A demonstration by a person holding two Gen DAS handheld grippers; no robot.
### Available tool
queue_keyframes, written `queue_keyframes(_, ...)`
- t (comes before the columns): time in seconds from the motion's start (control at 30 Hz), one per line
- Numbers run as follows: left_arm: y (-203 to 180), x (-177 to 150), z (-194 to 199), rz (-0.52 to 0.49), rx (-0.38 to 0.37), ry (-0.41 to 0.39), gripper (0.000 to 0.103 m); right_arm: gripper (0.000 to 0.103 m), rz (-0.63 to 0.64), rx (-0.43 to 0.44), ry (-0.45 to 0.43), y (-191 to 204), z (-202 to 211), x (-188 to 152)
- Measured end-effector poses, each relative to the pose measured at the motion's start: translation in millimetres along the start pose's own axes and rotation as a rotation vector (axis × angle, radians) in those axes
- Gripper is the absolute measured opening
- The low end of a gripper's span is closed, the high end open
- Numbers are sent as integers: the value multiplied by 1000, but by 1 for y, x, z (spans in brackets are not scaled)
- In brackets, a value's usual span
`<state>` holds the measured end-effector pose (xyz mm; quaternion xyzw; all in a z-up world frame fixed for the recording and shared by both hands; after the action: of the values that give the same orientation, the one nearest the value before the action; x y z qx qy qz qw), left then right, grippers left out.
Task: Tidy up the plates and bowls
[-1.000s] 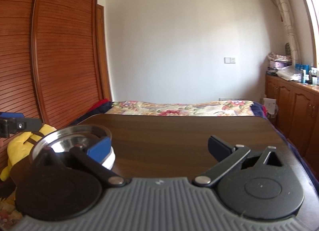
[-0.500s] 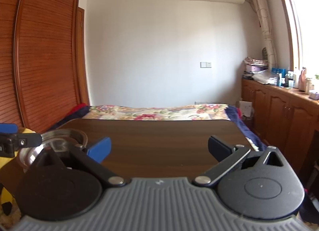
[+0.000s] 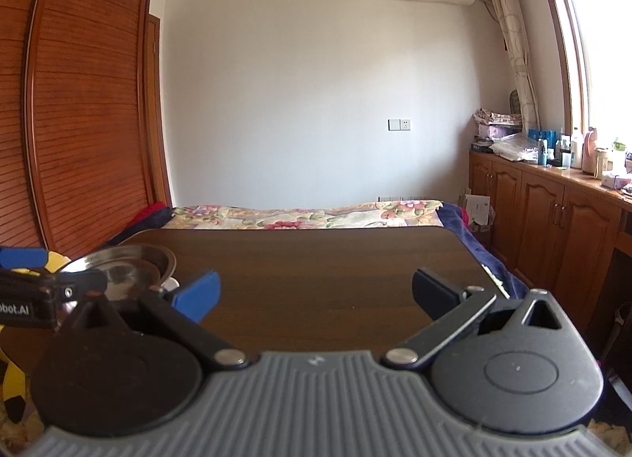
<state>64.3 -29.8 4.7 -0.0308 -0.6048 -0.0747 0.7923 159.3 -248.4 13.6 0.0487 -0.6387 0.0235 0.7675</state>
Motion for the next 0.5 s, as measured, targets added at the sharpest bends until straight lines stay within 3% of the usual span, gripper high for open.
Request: queue_keyframes(0.5, 14, -25, -6, -2, 48, 24, 103, 103, 12, -13, 25, 8, 1, -26)
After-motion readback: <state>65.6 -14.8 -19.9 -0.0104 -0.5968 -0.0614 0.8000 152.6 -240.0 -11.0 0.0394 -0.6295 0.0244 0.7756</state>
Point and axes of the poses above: each gripper's, at about its wrist camera, not at the fingertips, and z roughly against the way its jaws point, y to its left, x to its top, the point moved 6 cm from there along -z, roughly the way its jaws point, and after that the axes turned 5 degrees about -y, right-handed, at the moved point
